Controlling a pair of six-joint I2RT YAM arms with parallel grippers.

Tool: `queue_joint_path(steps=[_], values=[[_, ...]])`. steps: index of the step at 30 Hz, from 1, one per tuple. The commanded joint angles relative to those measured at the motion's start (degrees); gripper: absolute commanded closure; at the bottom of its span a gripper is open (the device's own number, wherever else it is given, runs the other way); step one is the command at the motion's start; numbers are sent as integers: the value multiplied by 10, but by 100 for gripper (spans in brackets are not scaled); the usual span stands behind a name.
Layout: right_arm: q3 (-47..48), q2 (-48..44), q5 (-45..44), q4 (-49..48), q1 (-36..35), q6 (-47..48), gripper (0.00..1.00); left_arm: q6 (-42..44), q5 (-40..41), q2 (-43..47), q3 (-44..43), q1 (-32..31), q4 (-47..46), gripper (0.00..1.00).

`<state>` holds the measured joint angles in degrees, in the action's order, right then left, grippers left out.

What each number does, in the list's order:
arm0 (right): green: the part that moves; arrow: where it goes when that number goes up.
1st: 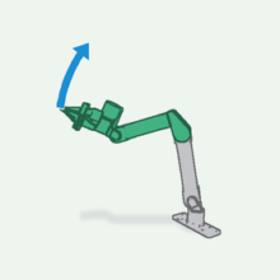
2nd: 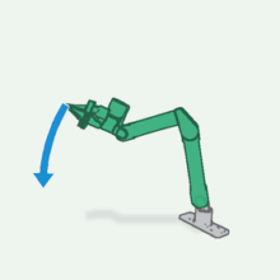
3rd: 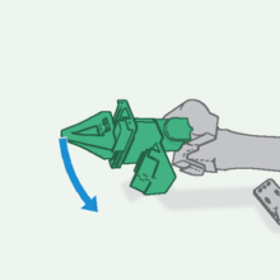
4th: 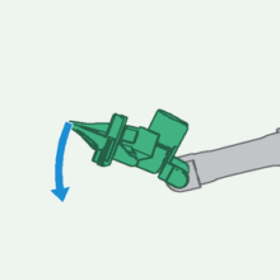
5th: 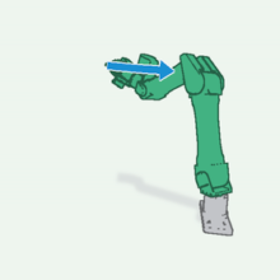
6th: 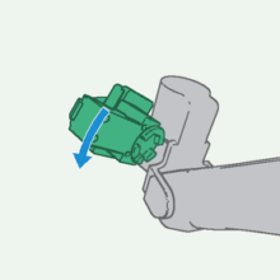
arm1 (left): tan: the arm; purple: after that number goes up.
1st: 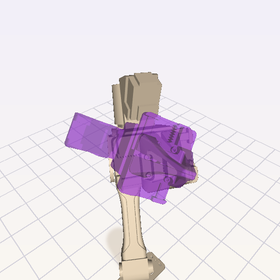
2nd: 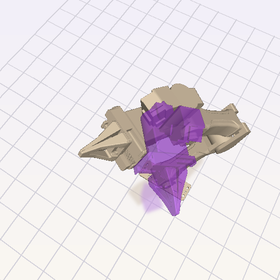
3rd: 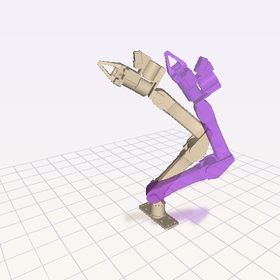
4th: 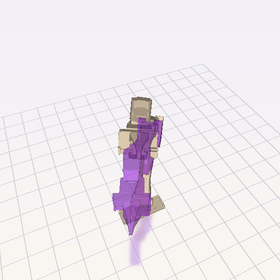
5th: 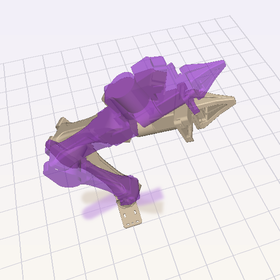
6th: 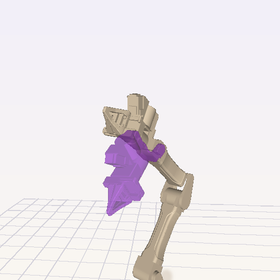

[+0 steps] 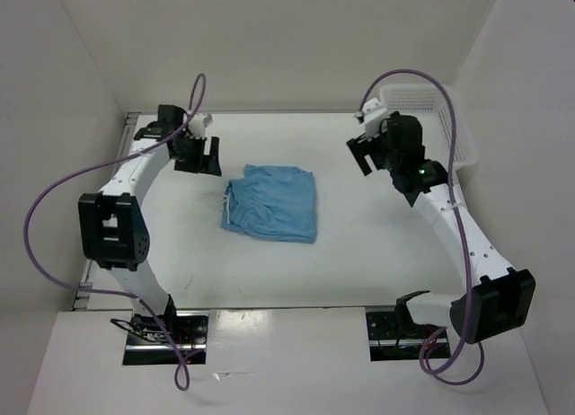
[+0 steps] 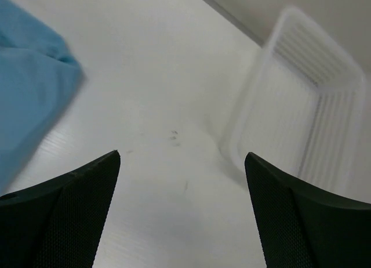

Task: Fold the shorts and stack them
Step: Fold the shorts

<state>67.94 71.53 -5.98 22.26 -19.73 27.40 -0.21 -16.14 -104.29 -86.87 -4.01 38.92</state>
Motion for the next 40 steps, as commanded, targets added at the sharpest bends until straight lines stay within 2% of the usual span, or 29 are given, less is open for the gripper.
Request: queue_joint_path(steps=[1,3,4,6,8,13,22,24,30,40], values=[[39,8,-25,52,76,-73,6,2,-30,94,27,56,-14,13],[50,19,-25,67,134,-110,3,2,-35,132,51,108,-28,11],[50,19,-19,78,152,-120,2,2,-35,170,64,127,-42,5],[50,19,10,88,203,-125,0,2,-29,203,103,184,-47,3],[45,11,11,94,224,-125,0,2,-29,237,125,217,-47,0],[10,-11,18,123,249,-120,0,2,-52,264,193,298,-42,0],[-7,-22,67,203,256,-89,0,2,-61,233,181,328,-12,0],[-13,-14,16,215,247,-128,0,2,-61,233,181,328,-12,0],[-33,4,-110,220,190,-155,0,2,-61,227,187,328,-12,0],[-40,-9,-103,200,185,-167,0,2,-66,227,193,334,-12,0]])
